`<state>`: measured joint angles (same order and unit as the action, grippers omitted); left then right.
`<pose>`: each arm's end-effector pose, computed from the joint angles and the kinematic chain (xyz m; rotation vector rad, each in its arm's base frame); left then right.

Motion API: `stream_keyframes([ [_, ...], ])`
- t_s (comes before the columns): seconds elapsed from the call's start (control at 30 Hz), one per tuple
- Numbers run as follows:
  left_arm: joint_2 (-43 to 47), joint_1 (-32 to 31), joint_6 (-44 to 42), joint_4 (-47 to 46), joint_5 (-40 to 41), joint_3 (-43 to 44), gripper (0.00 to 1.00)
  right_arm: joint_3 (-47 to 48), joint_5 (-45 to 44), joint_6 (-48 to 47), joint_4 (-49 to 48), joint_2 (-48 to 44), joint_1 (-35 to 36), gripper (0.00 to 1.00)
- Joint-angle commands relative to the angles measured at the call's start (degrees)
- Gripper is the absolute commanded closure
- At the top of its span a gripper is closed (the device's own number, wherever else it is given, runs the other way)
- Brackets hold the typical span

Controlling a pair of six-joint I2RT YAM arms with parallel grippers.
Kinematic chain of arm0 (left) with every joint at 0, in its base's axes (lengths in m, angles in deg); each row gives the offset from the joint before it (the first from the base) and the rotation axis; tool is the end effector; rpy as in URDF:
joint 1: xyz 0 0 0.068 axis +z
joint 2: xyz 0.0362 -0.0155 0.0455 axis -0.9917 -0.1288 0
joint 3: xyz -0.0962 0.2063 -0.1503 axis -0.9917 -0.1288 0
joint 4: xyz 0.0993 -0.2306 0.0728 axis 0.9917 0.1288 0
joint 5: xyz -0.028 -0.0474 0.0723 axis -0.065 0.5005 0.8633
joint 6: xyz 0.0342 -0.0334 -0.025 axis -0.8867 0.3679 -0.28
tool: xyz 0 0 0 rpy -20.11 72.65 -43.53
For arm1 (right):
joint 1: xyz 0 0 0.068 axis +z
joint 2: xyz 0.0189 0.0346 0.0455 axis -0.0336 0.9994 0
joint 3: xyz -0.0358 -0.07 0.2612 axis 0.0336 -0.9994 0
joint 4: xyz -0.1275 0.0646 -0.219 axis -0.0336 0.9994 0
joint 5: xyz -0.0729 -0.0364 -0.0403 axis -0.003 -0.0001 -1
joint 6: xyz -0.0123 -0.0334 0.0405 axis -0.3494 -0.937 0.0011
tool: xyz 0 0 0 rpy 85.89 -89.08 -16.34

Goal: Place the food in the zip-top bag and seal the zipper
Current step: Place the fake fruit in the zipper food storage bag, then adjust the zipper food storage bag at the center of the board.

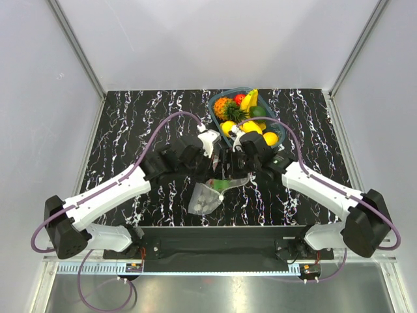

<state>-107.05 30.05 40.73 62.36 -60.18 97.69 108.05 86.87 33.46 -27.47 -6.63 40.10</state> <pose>0.1635 -0.2176 0.3251 0.6907 2.3037 -0.7148 0.2061 0.2017 0.2799 -0.3945 2.3860 1.0379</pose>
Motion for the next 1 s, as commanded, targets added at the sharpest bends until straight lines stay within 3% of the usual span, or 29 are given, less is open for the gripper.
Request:
stream_keyframes([
  [0.0, -0.2, -0.4, 2.0, -3.1, -0.7, 3.0, 1.0, 4.6, -4.0, -0.8, -4.2, 0.0, 3.2, 0.25],
  [0.2, 1.1, 1.9, 1.8, -2.7, 0.5, 1.1, 1.0, 5.6, -8.2, -2.3, 1.4, -6.3, 3.5, 0.23],
  [0.5, 1.0, 3.2, 1.7, -1.8, 3.6, 0.8, 1.0, 6.6, -15.9, -0.8, 13.9, -14.2, 3.6, 0.41],
  [0.7, 1.3, 3.4, 1.8, -1.8, 5.0, 1.1, 1.0, 5.9, -23.6, 4.3, 23.2, -12.2, 3.5, 0.38],
  [0.97, 1.8, 3.4, 1.8, -0.9, 5.5, 1.4, 1.0, 3.7, -26.9, 5.8, 20.0, -5.4, 3.5, 0.35],
])
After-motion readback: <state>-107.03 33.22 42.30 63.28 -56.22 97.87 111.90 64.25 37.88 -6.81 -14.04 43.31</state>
